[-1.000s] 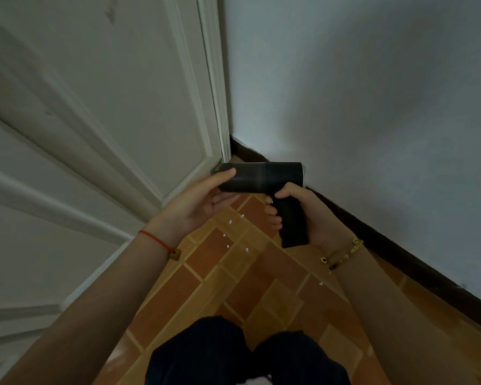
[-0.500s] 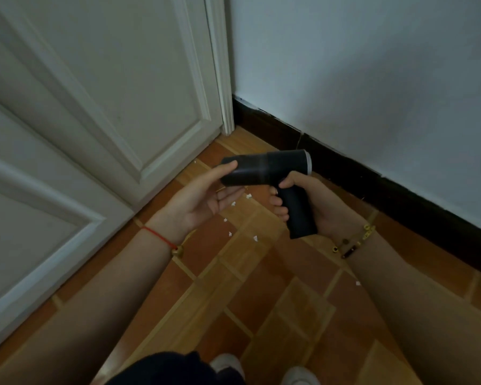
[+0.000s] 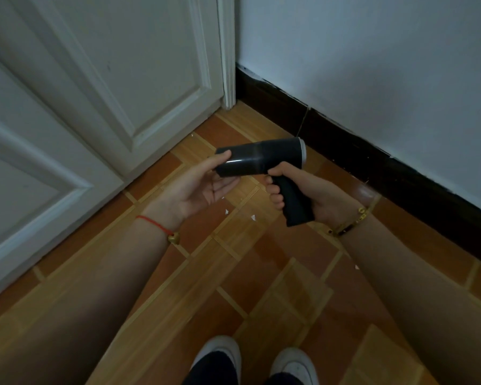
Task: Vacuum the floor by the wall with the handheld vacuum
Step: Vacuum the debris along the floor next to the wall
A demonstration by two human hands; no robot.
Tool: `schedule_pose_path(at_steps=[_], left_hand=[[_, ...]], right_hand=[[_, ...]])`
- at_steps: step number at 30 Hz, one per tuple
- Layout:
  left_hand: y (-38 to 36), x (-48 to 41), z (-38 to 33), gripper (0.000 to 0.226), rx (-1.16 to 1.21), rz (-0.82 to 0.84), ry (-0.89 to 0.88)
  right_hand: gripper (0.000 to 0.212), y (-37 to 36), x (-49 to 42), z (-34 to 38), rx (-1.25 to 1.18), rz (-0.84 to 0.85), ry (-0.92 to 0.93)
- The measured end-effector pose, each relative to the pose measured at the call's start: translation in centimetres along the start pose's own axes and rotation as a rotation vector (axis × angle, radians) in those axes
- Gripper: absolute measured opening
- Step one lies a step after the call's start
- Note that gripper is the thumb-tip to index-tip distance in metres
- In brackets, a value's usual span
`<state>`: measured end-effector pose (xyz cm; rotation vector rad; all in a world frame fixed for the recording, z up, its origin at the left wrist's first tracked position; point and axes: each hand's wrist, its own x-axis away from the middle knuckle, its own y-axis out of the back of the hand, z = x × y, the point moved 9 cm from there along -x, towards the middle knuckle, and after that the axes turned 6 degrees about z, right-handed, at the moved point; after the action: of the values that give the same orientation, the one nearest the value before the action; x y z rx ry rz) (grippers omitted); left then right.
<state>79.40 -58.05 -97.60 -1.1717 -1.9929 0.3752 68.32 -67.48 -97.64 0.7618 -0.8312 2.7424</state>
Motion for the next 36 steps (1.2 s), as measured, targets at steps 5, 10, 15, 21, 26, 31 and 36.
schedule_pose_path(at_steps=[5, 10, 15, 21, 26, 31, 36], left_hand=[[2.3, -0.7, 1.2, 0.039, -0.220, -0.136, -0.035], [6.7, -0.7, 1.4, 0.043, -0.970, -0.462, -0.167], [10.3, -1.7, 5.3, 0.083, -1.524, -0.442, -0.012], [11.3, -2.4, 8.0, 0.111, -1.726, -0.340, 0.117], [12.4, -2.1, 9.1, 0.111, -1.806, -0.346, 0.138], [12.6, -2.1, 9.1, 0.109, -1.842, -0.349, 0.116], [12.7, -2.1, 9.1, 0.110, -1.854, -0.337, 0.126]], right_hand=[[0.025, 2.4, 0.2, -1.0, 0.035, -0.155, 0.033], [0.037, 5.0, 0.2, -2.1, 0.316, -0.405, 0.076], [0.023, 4.3, -2.0, -3.1, 0.588, -0.381, 0.180], [0.052, 4.0, -4.4, -4.5, 0.760, -0.420, 0.197], [0.034, 2.8, -5.1, -4.7, 0.814, -0.429, 0.192], [0.022, 2.6, -5.5, -4.5, 0.812, -0.407, 0.189], [0.025, 3.5, -6.1, -3.7, 0.924, -0.448, 0.209]])
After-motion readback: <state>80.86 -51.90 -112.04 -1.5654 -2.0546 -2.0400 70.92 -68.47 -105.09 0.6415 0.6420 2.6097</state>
